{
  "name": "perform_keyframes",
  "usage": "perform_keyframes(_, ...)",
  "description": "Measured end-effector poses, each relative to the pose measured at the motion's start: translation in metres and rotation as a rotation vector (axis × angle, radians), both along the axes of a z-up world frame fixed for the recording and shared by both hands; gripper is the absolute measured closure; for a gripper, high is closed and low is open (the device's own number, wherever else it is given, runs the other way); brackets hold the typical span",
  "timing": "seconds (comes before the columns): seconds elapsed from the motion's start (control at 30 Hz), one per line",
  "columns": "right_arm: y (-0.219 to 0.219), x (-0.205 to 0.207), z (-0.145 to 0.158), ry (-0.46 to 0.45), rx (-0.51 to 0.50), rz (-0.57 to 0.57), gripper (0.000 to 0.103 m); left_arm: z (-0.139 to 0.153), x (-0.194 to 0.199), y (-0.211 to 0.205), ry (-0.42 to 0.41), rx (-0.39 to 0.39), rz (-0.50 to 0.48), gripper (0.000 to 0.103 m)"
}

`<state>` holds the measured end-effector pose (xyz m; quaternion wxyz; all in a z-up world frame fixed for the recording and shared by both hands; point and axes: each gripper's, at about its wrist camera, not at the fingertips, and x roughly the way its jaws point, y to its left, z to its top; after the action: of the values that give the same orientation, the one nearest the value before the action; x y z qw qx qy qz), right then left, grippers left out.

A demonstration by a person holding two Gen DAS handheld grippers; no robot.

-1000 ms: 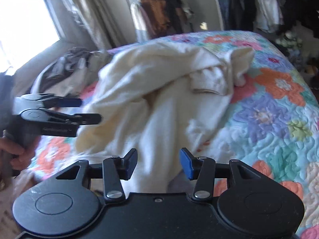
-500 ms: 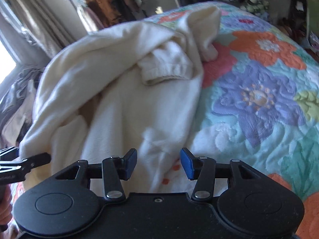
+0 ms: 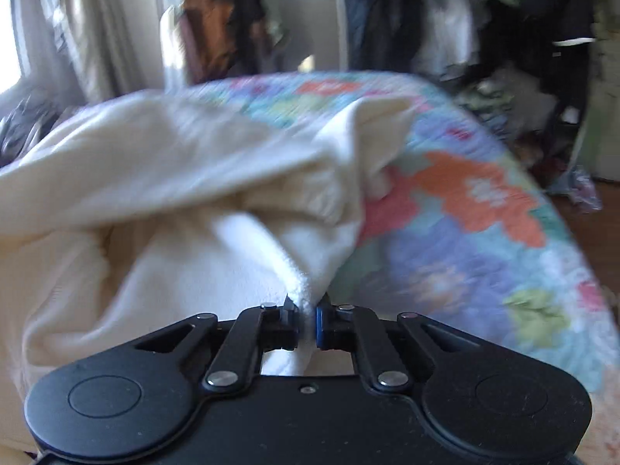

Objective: Fold clothes
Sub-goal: 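Grasp the fleece edge with the right gripper while the left gripper grasps another edge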

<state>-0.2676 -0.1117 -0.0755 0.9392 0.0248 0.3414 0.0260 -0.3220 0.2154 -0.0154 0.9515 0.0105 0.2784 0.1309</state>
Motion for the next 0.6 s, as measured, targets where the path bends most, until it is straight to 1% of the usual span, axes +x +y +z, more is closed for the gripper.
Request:
perform_keyframes(0.1, -0.007, -0.021, 0.029, -0.079, -0.052, -0.039, 0.096, 0.002, -0.014, 0.024, 0.001, -0.071, 0.116, 0.094)
perform_keyframes(0.17, -0.003, -0.036, 0.043, -0.105, -0.083, -0.051, 0.096, 0.001, -0.024, 0.034, 0.023, -0.147, 0.155, 0.094)
perform_keyframes(0.23, 0.001, -0.05, 0.049, -0.116, -0.15, -0.065, 0.096, -0.005, -0.029, 0.035, 0.067, -0.2, 0.151, 0.094)
perform_keyframes(0.27, -0.001, -0.054, 0.049, -0.11, -0.177, -0.082, 0.096, -0.01, -0.031, 0.032, 0.094, -0.215, 0.134, 0.094)
perform_keyframes(0.33, -0.01, -0.054, 0.046, -0.078, -0.204, -0.131, 0.096, -0.021, -0.029, 0.024, 0.145, -0.237, 0.063, 0.094)
perform_keyframes(0.37, -0.015, -0.051, 0.039, -0.041, -0.215, -0.146, 0.096, -0.025, -0.029, 0.021, 0.158, -0.264, 0.032, 0.094)
perform_keyframes(0.43, -0.018, -0.035, 0.007, 0.096, -0.28, -0.104, 0.093, -0.03, -0.028, 0.018, 0.161, -0.318, 0.003, 0.094)
perform_keyframes(0.47, -0.019, -0.029, -0.012, 0.154, -0.305, -0.073, 0.091, -0.032, -0.026, 0.015, 0.159, -0.319, 0.001, 0.094)
perform_keyframes(0.5, -0.02, -0.027, -0.028, 0.186, -0.295, -0.044, 0.09, -0.035, -0.024, 0.011, 0.163, -0.295, -0.001, 0.094)
perform_keyframes(0.53, -0.021, -0.027, -0.038, 0.218, -0.284, -0.039, 0.09, -0.038, -0.021, 0.006, 0.173, -0.266, -0.005, 0.094)
perform_keyframes(0.57, -0.021, -0.028, -0.045, 0.232, -0.274, -0.042, 0.085, -0.041, -0.02, 0.003, 0.187, -0.249, -0.01, 0.094)
perform_keyframes(0.6, -0.02, -0.033, -0.04, 0.202, -0.267, -0.06, 0.074, -0.044, -0.018, 0.002, 0.203, -0.246, -0.015, 0.094)
